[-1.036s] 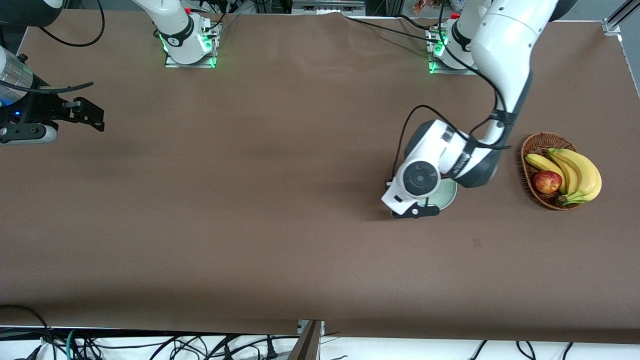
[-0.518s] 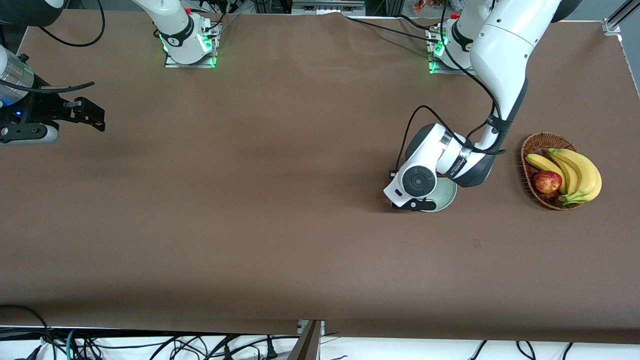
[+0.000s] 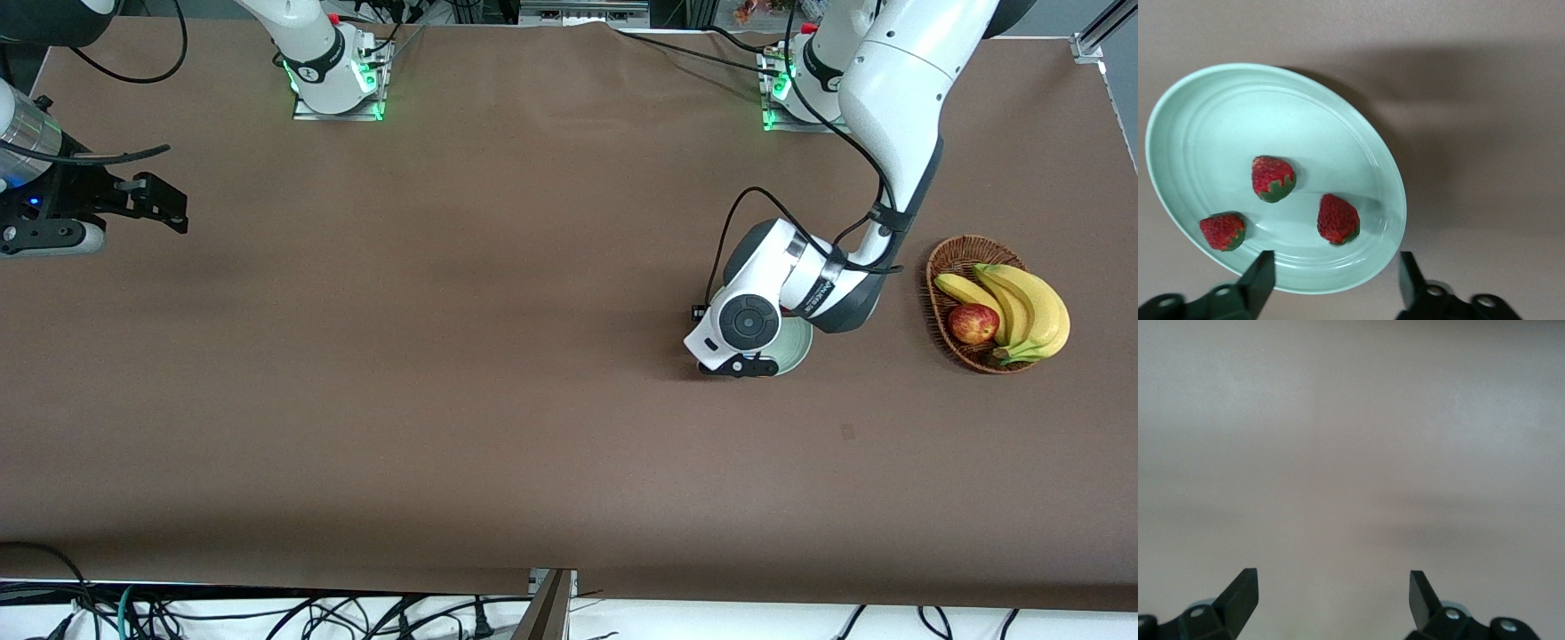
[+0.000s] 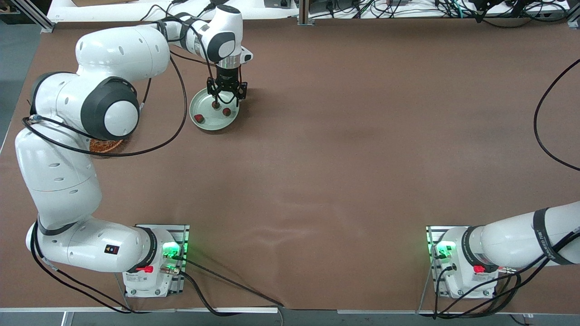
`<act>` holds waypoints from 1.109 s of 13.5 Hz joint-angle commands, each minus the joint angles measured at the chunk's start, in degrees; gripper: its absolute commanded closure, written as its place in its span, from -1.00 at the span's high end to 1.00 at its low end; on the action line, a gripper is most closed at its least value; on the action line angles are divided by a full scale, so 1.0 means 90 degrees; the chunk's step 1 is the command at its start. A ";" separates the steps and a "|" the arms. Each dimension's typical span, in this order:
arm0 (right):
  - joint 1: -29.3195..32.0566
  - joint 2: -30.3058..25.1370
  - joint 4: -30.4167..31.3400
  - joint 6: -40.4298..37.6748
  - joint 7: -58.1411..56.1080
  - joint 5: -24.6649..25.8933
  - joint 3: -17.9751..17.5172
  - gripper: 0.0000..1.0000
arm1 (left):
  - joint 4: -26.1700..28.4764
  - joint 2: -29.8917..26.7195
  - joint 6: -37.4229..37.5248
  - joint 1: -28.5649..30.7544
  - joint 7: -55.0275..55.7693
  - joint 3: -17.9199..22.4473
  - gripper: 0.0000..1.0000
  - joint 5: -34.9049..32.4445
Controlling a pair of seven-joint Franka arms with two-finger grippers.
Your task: Collect all strawberries into plate
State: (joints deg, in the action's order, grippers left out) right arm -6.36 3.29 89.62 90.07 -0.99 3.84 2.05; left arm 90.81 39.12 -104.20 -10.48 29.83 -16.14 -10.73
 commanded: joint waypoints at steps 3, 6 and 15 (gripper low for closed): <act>-0.0006 -0.0063 0.0033 -0.0057 -0.0017 -0.0006 -0.0013 1.00 | -0.0138 -0.0265 0.0064 0.0169 -0.0394 -0.0023 1.00 -0.0009; -0.0026 -0.0063 0.0033 -0.0057 -0.0085 0.0004 -0.0023 1.00 | -0.0382 -0.0479 0.0307 0.0168 -0.0394 -0.0052 1.00 0.0011; -0.0026 -0.0053 0.0023 0.0011 -0.0115 0.0033 -0.0023 1.00 | -0.0744 -0.2361 0.1702 0.0217 -0.0687 -0.0189 1.00 0.0274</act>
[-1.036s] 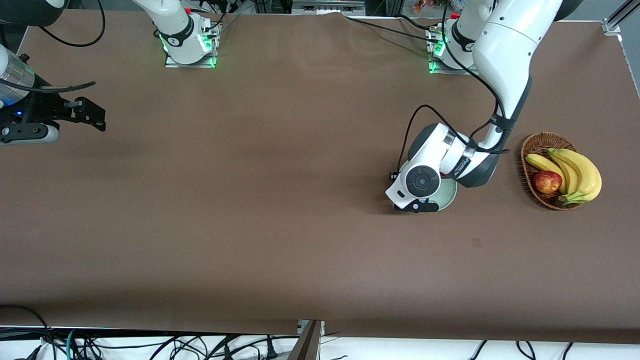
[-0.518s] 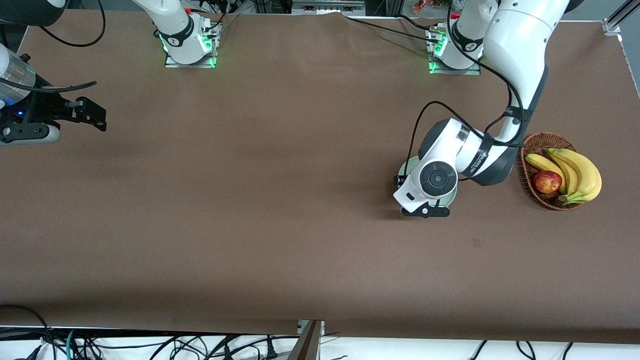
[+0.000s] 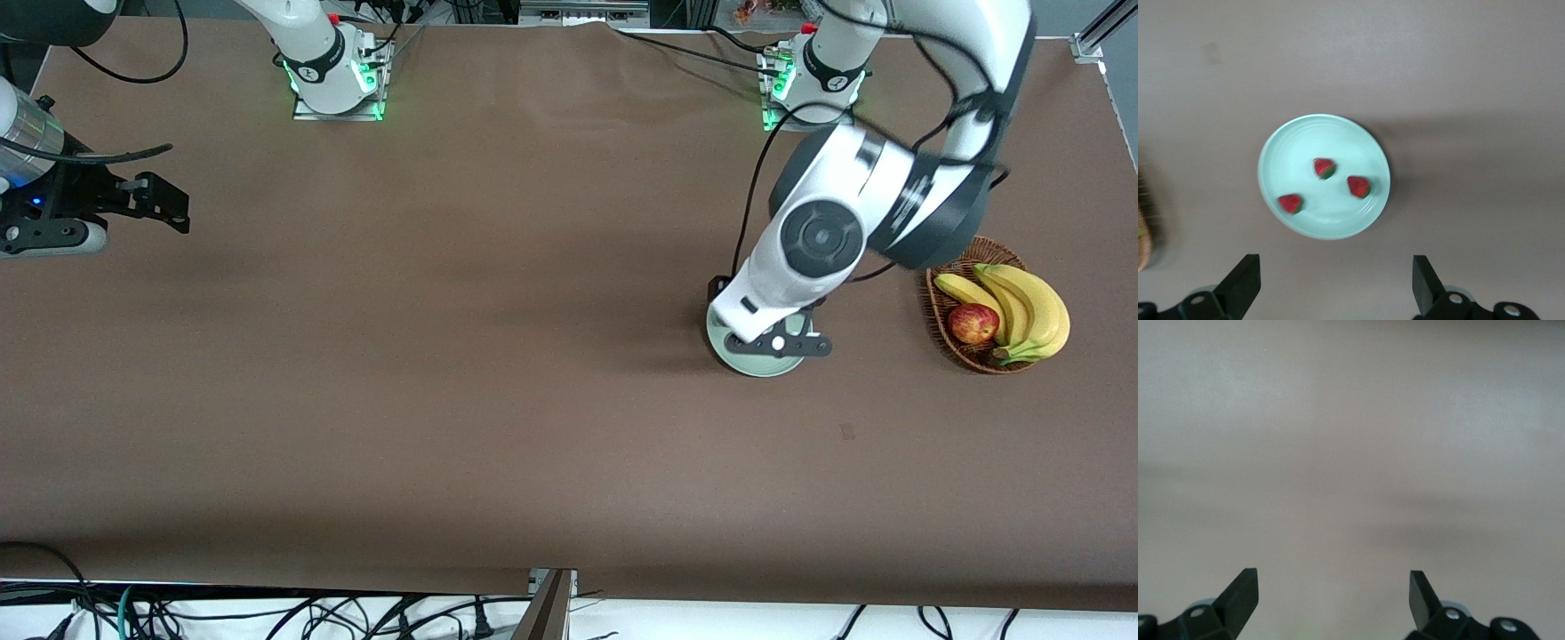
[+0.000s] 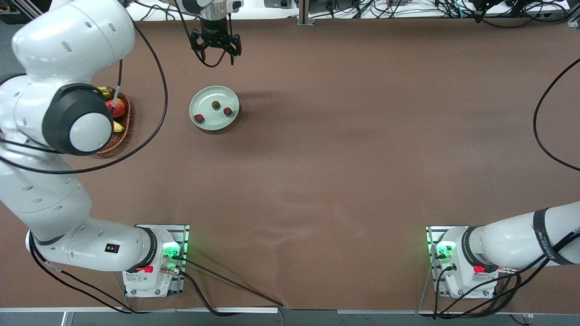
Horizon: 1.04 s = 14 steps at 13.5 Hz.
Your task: Collect all strawberries into plate
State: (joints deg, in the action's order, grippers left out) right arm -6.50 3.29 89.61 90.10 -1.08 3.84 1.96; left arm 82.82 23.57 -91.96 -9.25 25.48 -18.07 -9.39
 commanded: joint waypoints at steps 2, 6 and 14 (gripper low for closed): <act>0.0009 -0.0043 0.0024 0.0008 -0.0115 0.0033 -0.0003 1.00 | 0.0124 -0.1122 0.0491 0.0236 -0.0204 0.0045 1.00 0.0135; 0.0009 0.0045 -0.0171 -0.0031 -0.0047 0.0003 -0.0003 1.00 | 0.0104 -0.1622 0.1125 0.0908 -0.1420 0.0055 1.00 0.0145; 0.0009 0.0045 -0.0171 -0.0050 -0.0007 -0.0016 -0.0003 1.00 | 0.1715 -0.3136 -0.0311 0.0784 -0.2665 0.1569 1.00 0.1307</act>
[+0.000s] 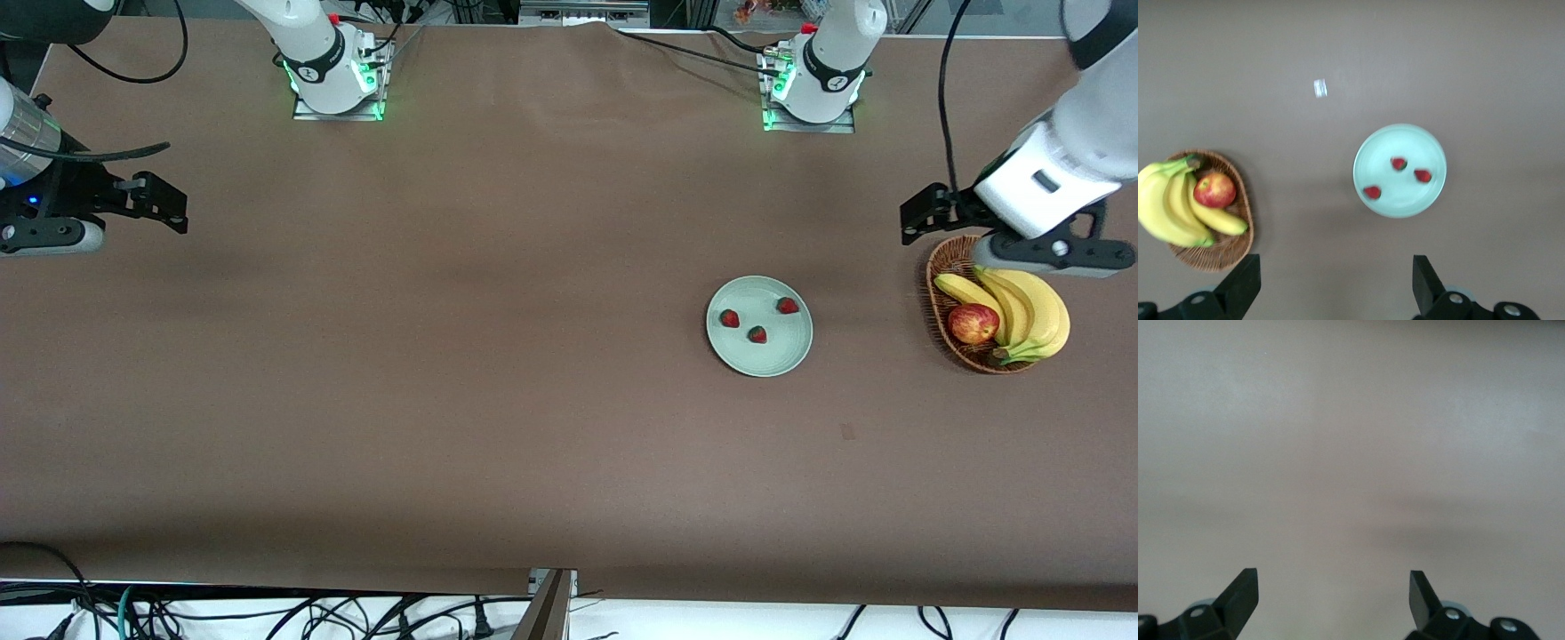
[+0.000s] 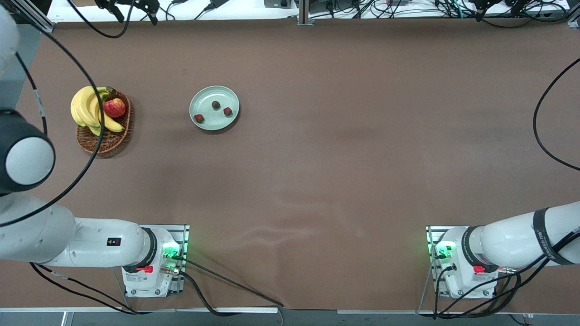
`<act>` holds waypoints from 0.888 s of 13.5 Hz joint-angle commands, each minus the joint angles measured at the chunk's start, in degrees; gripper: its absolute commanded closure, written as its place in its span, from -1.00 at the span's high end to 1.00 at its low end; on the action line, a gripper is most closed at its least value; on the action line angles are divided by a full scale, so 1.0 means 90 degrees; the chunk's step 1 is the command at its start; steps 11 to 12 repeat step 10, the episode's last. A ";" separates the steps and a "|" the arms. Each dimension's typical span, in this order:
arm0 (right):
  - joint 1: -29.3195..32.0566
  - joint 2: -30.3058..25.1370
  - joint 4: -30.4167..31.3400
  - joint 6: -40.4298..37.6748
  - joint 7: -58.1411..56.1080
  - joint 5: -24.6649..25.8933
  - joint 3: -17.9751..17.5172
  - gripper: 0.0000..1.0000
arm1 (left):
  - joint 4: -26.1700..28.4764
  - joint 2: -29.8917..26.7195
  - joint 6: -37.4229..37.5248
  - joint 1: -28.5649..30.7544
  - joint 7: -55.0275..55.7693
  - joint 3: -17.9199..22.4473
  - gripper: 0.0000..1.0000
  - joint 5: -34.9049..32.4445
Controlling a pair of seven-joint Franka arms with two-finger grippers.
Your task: Collect all strawberries into plate
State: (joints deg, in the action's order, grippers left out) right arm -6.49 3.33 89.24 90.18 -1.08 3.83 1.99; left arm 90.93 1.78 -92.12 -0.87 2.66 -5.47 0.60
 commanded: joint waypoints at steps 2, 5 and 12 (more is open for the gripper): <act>0.0008 0.0040 -0.0131 -0.0049 -0.0026 -0.0006 -0.0006 1.00 | 0.0737 -0.0608 -0.0155 0.0018 -0.0236 0.0178 1.00 0.0256; 0.0018 0.0040 -0.0131 -0.0010 -0.0055 -0.0006 -0.0006 1.00 | 0.0668 -0.0549 0.0011 -0.0001 -0.0256 0.0188 1.00 0.0129; 0.0018 0.0089 -0.0140 -0.0049 -0.0114 0.0004 -0.0006 1.00 | 0.0658 -0.0530 -0.0018 -0.0489 -0.0275 0.0413 1.00 -0.0349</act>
